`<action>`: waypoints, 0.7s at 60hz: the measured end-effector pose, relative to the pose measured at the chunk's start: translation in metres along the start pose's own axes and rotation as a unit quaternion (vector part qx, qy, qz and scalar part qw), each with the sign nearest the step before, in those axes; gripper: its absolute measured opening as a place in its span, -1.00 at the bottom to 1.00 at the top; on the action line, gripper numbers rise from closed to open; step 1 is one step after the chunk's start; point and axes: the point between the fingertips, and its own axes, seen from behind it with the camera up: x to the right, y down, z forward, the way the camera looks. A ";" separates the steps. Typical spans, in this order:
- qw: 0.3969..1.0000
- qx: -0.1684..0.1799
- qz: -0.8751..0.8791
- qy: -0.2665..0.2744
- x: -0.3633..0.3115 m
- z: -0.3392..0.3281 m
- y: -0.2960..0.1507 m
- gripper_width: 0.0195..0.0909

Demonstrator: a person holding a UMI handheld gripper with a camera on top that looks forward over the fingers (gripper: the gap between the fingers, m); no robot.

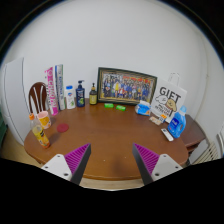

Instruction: Pour water

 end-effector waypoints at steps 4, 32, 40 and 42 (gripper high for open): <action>1.000 -0.001 0.003 -0.004 -0.018 0.001 0.004 0.86; 0.991 0.009 -0.007 -0.132 -0.331 0.043 0.046 0.84; 0.991 0.038 -0.005 -0.128 -0.372 0.093 0.034 0.82; 0.992 0.038 -0.004 -0.122 -0.376 0.108 0.034 0.77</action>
